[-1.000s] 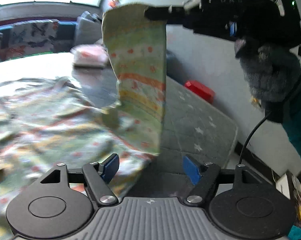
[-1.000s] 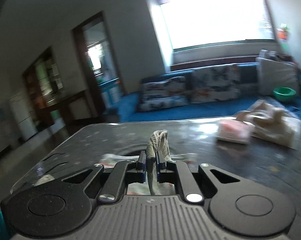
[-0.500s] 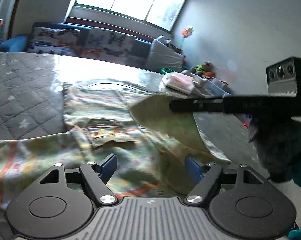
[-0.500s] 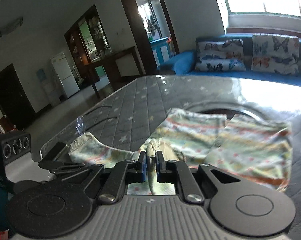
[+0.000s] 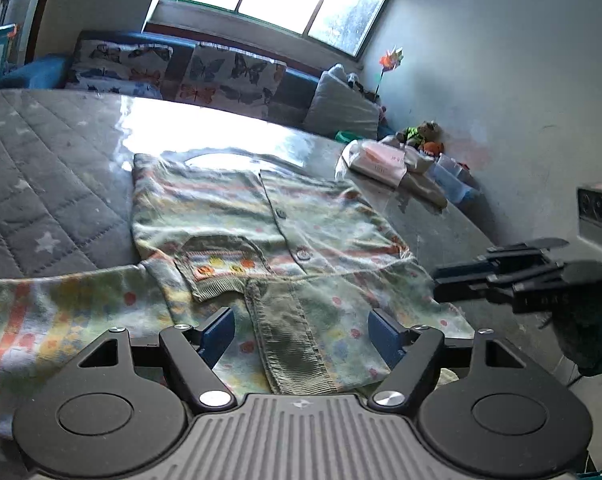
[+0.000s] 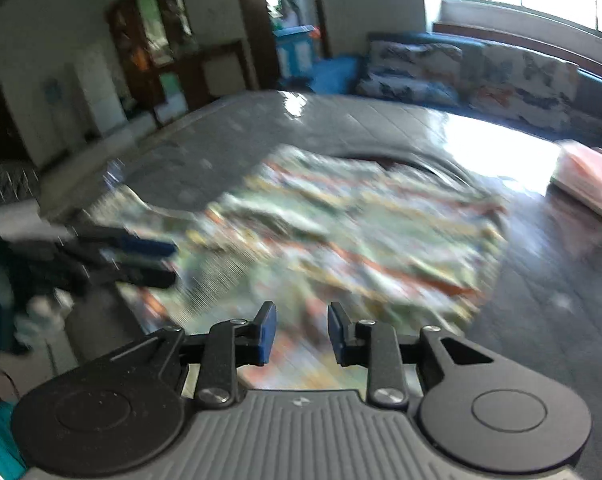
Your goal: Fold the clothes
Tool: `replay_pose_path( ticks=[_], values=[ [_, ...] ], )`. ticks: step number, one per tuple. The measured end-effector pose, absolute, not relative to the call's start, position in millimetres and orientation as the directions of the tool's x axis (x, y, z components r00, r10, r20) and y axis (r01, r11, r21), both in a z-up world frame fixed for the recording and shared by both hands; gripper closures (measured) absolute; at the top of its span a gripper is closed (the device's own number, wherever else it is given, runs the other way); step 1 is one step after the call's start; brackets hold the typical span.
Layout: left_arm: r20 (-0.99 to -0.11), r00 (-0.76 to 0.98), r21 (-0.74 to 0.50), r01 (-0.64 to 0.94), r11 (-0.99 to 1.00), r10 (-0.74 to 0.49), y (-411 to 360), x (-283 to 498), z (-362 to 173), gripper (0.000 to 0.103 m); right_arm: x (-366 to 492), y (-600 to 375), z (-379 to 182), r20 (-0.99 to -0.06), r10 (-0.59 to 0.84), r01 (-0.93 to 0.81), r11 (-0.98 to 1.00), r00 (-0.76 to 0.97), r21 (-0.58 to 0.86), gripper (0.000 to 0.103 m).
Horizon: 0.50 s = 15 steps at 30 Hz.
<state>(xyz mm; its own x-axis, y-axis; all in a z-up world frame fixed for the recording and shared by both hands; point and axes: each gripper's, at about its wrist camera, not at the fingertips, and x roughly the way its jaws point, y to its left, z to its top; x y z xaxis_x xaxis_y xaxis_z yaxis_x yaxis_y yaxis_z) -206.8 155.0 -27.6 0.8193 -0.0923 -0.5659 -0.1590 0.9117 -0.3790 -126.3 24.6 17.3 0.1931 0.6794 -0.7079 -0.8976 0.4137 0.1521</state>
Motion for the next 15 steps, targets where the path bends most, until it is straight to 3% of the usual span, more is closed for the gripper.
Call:
replay_pose_path(
  ticks=[2,9,15],
  values=[
    [-0.579,0.81,-0.381,-0.165,0.91,-0.096,152.8,-200.6,-31.5,0.029,-122.7,10.4,8.0,-0.729,0.654,-0.883,0.443,0.202,0.154,0.075],
    [-0.619,0.781,-0.35,-0.177,0.92,-0.085,148.1,-187.5,-37.3,0.055,-118.0,-10.7,-21.0,-0.764,0.604,-0.857,0.497,0.227,0.138,0.076],
    [-0.629,0.775,-0.341,-0.205,0.918,-0.061,149.0,-186.0,-39.3,0.061,-107.9,3.4,-1.1,-0.714,0.634,-0.863,0.498,0.298,0.082,0.073]
  ],
)
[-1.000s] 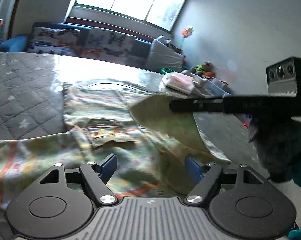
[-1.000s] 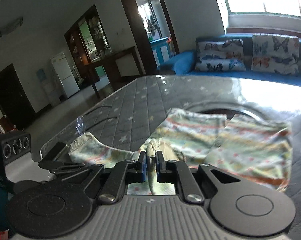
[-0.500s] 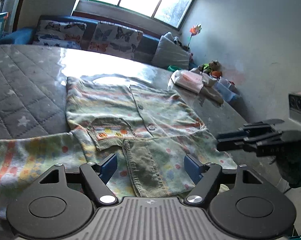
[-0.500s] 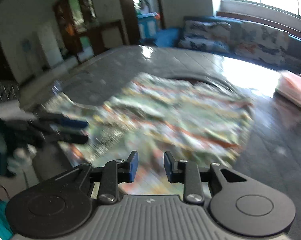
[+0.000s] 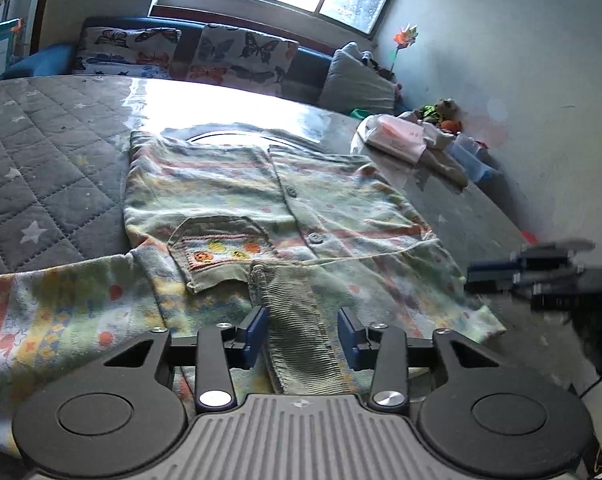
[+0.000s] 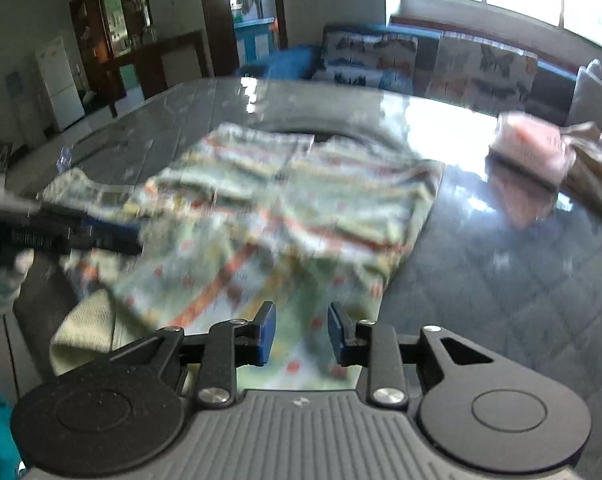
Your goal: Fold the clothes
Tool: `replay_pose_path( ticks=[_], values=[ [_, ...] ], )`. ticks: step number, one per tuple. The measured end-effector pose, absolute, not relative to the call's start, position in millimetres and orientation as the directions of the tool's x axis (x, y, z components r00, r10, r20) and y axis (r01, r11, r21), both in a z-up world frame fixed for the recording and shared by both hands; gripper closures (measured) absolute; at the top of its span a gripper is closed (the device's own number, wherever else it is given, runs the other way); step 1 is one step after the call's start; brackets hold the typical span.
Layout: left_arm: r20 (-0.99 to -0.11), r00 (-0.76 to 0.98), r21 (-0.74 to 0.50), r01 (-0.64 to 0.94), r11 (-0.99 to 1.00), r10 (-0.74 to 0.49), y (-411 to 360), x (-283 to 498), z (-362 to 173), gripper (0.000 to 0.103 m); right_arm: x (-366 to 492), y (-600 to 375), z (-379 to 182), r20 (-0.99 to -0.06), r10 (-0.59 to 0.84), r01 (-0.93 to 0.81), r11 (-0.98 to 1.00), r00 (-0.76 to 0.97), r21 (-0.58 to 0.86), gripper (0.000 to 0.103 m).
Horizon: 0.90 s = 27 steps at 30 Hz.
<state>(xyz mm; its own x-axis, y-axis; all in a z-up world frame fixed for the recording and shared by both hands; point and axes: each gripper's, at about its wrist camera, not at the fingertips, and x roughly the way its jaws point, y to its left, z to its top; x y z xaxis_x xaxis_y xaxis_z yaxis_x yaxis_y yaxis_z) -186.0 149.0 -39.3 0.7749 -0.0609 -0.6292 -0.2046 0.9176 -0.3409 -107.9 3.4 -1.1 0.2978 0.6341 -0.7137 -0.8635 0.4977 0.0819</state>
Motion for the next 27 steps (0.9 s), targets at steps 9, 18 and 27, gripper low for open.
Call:
replay_pose_path(
  ticks=[9,18,27],
  values=[
    [-0.599,0.797,-0.349,-0.345,0.871,0.075,172.0,-234.3,-22.1,0.059,-76.1,35.7,-29.9,-0.729,0.606,-0.846,0.528,0.32,0.068,0.067],
    [-0.607,0.655,-0.273,-0.703,0.657,0.45,234.2,-302.9,-10.8,0.057,-93.7,33.8,-10.0,-0.688,0.654,-0.869,0.49,0.314,0.068,0.06],
    [-0.641,0.471,-0.194,-0.863,0.467,0.606,270.2,-321.6,-20.5,0.051,-113.7,39.1,-2.0,-0.67,0.688,-0.893,0.442,0.281,0.079,0.054]
  ],
)
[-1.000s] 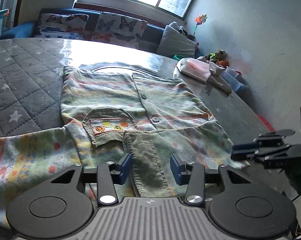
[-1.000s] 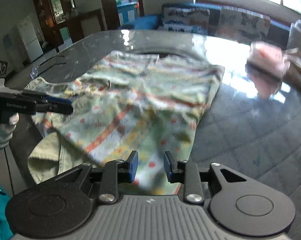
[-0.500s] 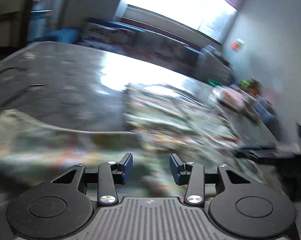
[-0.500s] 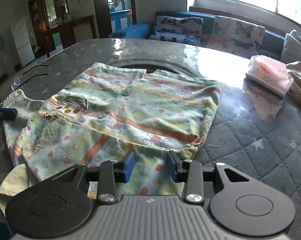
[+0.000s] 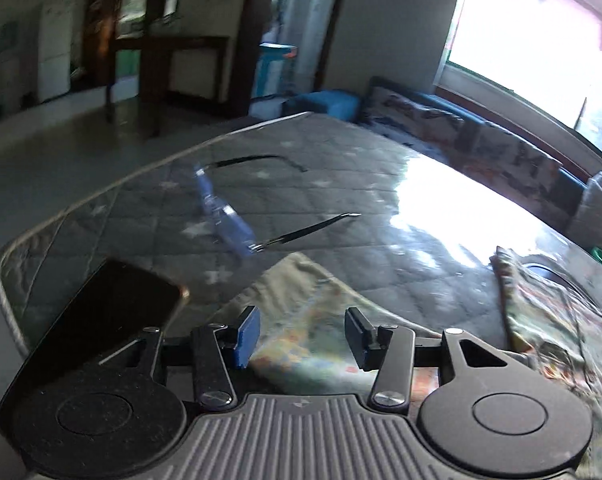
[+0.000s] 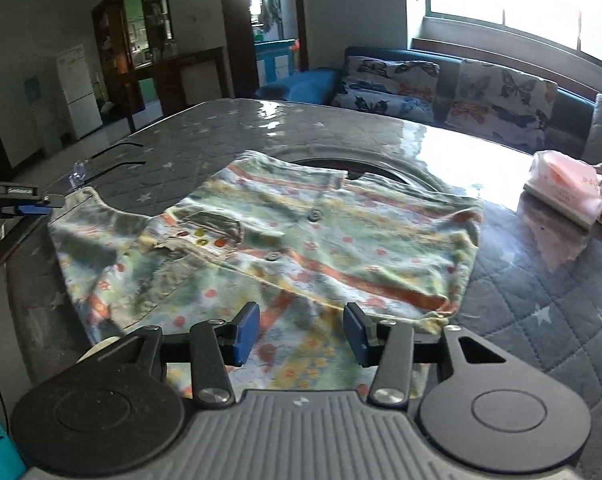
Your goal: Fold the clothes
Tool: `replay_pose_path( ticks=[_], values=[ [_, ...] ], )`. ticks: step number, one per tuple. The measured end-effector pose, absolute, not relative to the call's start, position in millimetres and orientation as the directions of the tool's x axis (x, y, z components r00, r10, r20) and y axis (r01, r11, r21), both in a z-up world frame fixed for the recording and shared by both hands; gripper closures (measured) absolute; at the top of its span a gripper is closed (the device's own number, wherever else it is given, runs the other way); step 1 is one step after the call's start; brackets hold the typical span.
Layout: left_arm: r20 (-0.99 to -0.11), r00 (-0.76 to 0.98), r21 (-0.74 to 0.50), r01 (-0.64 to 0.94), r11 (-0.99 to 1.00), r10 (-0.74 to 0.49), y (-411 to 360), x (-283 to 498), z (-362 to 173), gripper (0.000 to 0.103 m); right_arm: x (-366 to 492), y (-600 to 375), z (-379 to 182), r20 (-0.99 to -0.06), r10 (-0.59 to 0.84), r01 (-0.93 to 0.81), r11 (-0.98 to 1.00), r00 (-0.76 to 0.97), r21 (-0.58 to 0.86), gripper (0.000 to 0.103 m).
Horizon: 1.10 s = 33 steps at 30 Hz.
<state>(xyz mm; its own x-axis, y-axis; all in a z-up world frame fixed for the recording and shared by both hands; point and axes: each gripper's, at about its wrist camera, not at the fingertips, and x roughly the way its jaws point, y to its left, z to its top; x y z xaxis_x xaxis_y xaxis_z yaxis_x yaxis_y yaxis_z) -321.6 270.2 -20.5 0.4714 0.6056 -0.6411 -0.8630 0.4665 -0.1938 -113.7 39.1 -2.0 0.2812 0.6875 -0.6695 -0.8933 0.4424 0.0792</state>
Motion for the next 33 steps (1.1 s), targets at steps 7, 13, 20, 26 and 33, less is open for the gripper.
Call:
replay_pose_path(
  ticks=[7,13,20,26,33],
  values=[
    [-0.665,0.42,-0.2,-0.897,0.395,0.618,272.8,-329.7,-27.6,0.044,-120.6,42.1,-2.2,-0.669,0.695,-0.903,0.422,0.263,0.084,0.053],
    [-0.676,0.421,-0.201,-0.895,0.398,0.605,275.0,-320.8,-32.3,0.047,-125.3,41.1,-0.7,-0.661,0.704,-0.905,0.416,0.26,0.086,0.052],
    [-0.665,0.414,-0.232,-0.906,0.355,0.622,282.6,-327.3,-34.8,0.093,-128.3,32.8,0.7,-0.651,0.71,-0.9,0.426,0.269,0.093,0.052],
    [-0.58,0.507,-0.297,-0.861,0.413,0.638,267.5,-331.0,-12.1,0.098,-129.1,23.6,0.9,-0.642,0.715,-0.89,0.442,0.277,0.109,0.052],
    [-0.43,0.722,-0.375,-0.689,0.621,0.542,221.5,-303.7,41.8,0.098,-129.3,12.2,3.9,-0.614,0.732,-0.878,0.461,0.295,0.128,0.052]
  ],
)
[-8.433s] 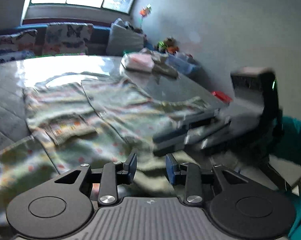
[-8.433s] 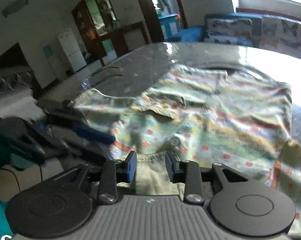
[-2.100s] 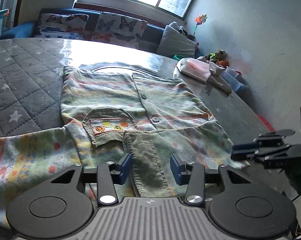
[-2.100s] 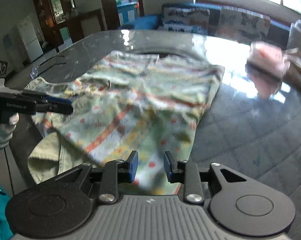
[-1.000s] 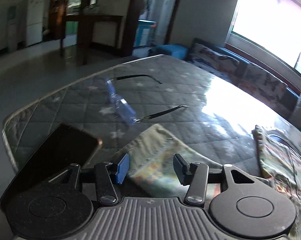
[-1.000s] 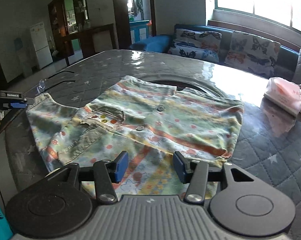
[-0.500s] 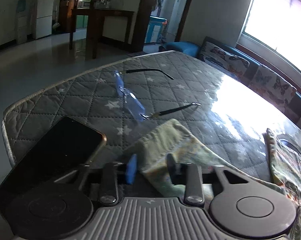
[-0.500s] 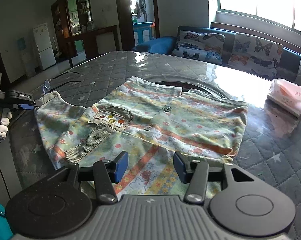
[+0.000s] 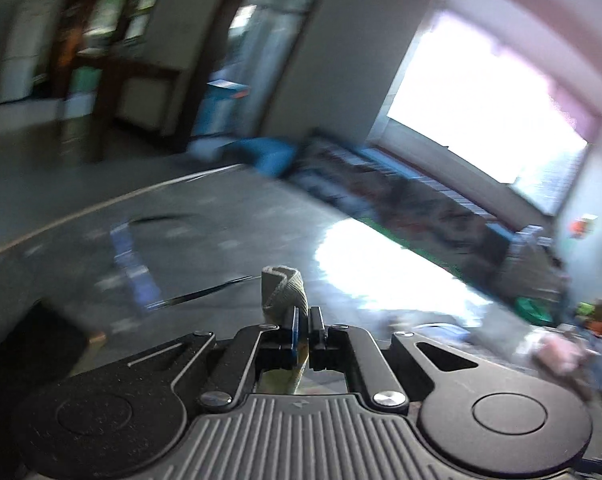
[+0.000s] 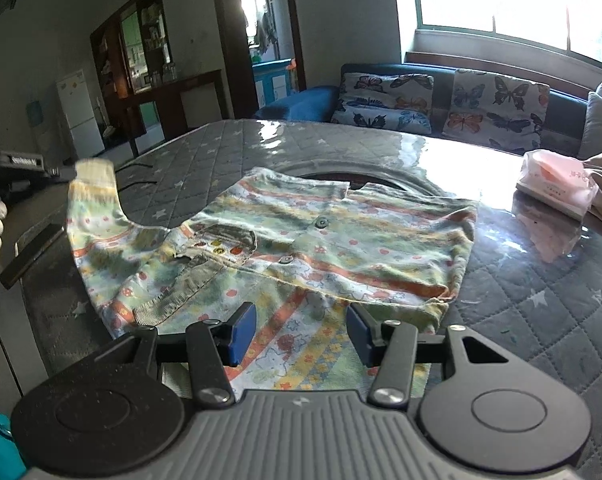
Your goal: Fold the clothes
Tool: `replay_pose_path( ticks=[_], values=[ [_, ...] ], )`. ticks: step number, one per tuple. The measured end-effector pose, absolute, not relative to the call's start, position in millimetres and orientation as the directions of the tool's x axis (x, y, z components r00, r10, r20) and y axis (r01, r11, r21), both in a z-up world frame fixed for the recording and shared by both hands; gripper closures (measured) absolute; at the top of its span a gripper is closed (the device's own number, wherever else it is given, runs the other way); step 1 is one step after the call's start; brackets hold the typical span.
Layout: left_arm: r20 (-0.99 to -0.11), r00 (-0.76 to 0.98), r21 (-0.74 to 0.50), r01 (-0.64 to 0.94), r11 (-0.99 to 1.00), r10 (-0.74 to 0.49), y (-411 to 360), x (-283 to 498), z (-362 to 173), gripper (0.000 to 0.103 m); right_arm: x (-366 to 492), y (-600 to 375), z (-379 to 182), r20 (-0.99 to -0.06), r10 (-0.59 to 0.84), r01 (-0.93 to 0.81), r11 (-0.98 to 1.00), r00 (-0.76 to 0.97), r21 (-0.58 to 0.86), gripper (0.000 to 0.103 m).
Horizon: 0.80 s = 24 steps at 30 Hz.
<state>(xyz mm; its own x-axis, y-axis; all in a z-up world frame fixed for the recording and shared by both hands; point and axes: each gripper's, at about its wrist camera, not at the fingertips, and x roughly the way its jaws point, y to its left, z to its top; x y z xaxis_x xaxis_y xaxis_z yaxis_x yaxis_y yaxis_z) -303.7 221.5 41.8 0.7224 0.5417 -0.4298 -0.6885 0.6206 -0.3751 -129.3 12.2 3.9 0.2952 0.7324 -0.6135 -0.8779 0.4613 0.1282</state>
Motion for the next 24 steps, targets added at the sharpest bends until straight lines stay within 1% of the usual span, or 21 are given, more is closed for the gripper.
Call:
replay_pose_path(
  ticks=[3,6,9,10,12,15,16,18,20,24],
  values=[
    [-0.372,0.819,-0.392,-0.566,0.726,0.437,192.8,-278.4,63.9,0.098,-129.3,4.9,5.3,-0.598,0.741,-0.871,0.471,0.306,0.138,0.052],
    [-0.321,0.898,-0.395,-0.416,0.819,0.301,159.6,-249.4,78.2,0.099,-128.9,-2.3,6.7,-0.586,0.745,-0.862,0.485,0.32,0.146,0.052],
    [-0.301,0.941,-0.404,-0.272,0.873,0.154,130.4,-223.8,78.7,0.101,-128.3,-9.8,7.1,-0.578,0.745,-0.852,0.501,0.334,0.153,0.052],
    [-0.299,0.949,-0.404,-0.224,0.887,0.103,120.1,-215.3,77.3,0.101,-127.8,-12.7,7.3,-0.576,0.743,-0.847,0.508,0.34,0.155,0.052],
    [-0.324,0.946,-0.402,-0.142,0.904,0.005,101.7,-197.5,69.5,0.1,-126.8,-17.7,7.6,-0.573,0.741,-0.84,0.519,0.35,0.159,0.052],
    [-0.391,0.917,-0.367,-0.079,0.927,-0.076,80.8,-181.1,57.4,0.1,-124.7,-25.0,8.7,-0.569,0.737,-0.825,0.539,0.366,0.168,0.052],
    [-0.411,0.908,-0.355,-0.076,0.932,-0.082,78.9,-180.0,53.1,0.099,-124.1,-27.3,9.2,-0.568,0.735,-0.821,0.545,0.37,0.171,0.052],
    [-0.439,0.897,-0.327,-0.105,0.939,-0.052,85.7,-186.0,44.6,0.098,-123.8,-28.0,10.5,-0.568,0.738,-0.821,0.542,0.365,0.178,0.052],
    [-0.464,0.886,-0.295,-0.154,0.943,0.0,99.5,-196.2,39.5,0.097,-123.5,-25.6,11.2,-0.57,0.743,-0.826,0.532,0.351,0.185,0.053],
    [-0.521,0.846,-0.225,-0.261,0.939,0.11,122.7,-218.3,25.4,0.09,-121.3,-2.7,6.0,-0.585,0.763,-0.851,0.476,0.274,0.222,0.054]
  ],
)
